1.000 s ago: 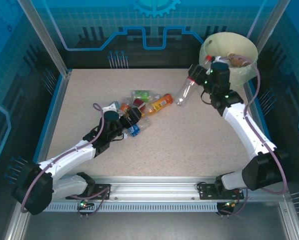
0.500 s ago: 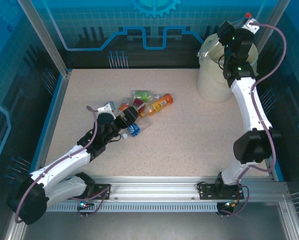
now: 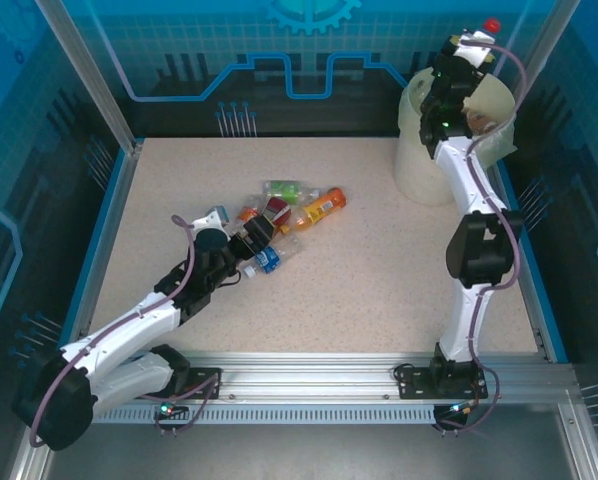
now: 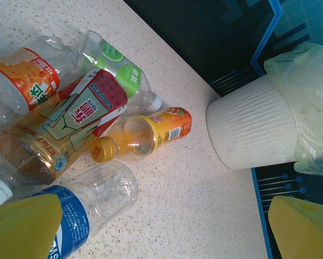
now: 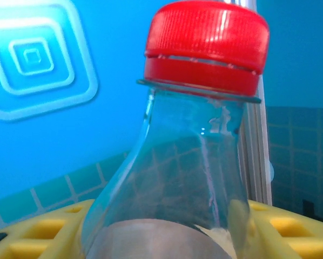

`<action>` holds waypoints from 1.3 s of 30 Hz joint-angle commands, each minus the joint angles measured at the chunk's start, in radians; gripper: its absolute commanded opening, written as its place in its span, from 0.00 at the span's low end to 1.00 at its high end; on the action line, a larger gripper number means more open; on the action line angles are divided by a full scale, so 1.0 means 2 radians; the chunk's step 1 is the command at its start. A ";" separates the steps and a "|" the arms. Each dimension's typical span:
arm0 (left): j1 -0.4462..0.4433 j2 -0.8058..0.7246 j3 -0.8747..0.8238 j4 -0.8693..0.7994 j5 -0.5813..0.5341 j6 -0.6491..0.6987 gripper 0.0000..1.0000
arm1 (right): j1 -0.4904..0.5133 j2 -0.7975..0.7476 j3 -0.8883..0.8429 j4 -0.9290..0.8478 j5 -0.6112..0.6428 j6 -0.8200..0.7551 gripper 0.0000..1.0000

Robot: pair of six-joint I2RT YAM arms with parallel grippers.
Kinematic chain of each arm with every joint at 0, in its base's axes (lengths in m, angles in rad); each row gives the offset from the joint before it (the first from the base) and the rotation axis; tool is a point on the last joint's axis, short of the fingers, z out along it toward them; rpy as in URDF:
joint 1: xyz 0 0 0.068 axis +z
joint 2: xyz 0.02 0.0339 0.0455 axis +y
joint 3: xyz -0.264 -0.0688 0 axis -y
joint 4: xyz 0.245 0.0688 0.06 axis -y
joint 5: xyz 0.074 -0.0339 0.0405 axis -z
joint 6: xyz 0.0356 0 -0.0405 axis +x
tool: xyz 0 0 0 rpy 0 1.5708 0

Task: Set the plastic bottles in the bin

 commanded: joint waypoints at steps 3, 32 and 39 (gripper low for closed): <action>0.005 0.006 -0.009 0.014 -0.011 -0.005 0.99 | 0.027 0.046 0.071 0.030 0.000 -0.129 0.43; 0.006 0.013 -0.009 0.002 -0.013 0.005 0.99 | 0.020 0.084 0.096 0.019 -0.023 -0.125 0.45; 0.005 0.002 -0.009 -0.013 -0.023 0.008 0.99 | 0.003 0.168 0.202 0.008 0.030 -0.151 0.49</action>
